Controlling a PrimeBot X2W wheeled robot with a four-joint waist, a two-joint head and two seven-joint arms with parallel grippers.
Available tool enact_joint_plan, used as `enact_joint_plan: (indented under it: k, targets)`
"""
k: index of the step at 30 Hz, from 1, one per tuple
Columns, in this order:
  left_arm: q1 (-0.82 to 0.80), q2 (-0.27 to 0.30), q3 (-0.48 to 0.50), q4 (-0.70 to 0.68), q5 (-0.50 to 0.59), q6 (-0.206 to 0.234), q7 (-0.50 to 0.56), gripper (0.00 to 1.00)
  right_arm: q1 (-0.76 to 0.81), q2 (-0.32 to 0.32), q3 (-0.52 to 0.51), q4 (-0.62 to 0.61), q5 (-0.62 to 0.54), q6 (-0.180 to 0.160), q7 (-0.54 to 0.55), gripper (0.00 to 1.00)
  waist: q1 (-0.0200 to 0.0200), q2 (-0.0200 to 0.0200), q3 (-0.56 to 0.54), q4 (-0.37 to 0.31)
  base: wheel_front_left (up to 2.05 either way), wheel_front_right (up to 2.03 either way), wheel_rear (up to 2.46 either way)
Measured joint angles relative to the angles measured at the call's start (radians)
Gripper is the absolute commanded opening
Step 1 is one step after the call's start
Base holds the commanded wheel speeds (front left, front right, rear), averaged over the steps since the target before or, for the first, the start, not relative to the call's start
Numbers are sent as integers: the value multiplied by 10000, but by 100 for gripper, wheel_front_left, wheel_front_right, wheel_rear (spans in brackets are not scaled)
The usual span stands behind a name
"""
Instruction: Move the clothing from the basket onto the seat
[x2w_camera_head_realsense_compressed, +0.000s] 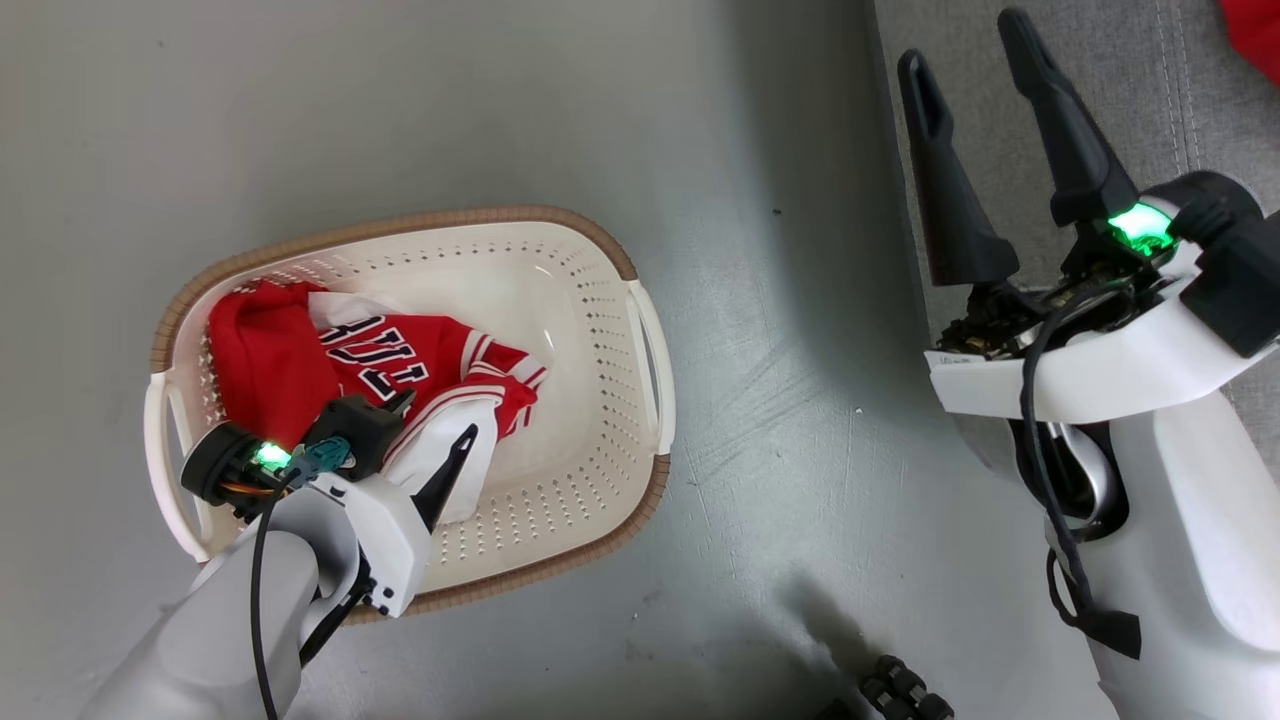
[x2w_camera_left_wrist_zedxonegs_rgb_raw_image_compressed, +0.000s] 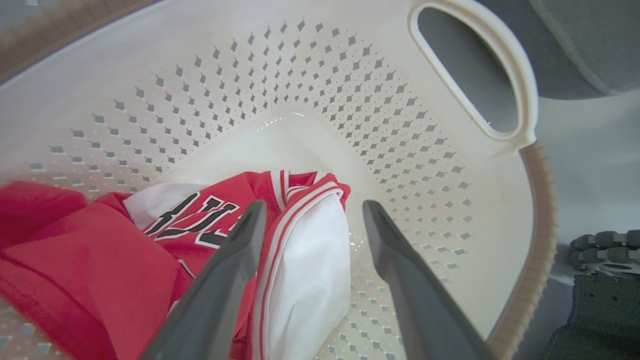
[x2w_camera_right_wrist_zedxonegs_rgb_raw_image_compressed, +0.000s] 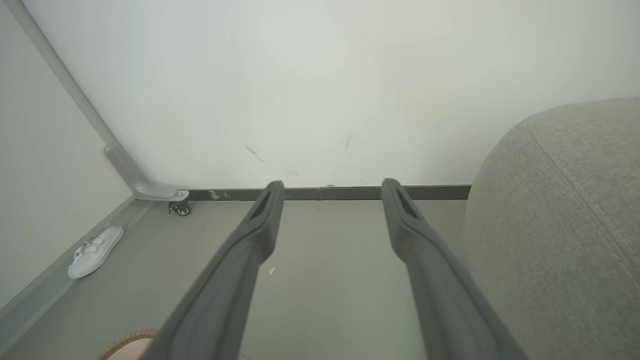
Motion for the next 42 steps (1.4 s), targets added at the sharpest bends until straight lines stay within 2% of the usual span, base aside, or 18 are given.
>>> enact_joint_plan:
  k: [21, 33, 42]
  targets:
    - [-968, 276, -978, 1281, -253, 0, 529, 100, -502, 12, 157, -433, -75, 0, -2, 100, 0, 0, 884, -582, 0, 0, 0]
    - [-1395, 527, -1367, 1925, -456, 0, 700, 100, -526, 19, 293, -579, 245, 0, -2, 100, 0, 0, 1325, -913, 0, 0, 0]
    - [-1696, 506, -1649, 2199, -472, 0, 773, 98, -729, 29, 332, -677, 387, 0, -2, 100, 0, 0, 1536, -1098, 0, 0, 0]
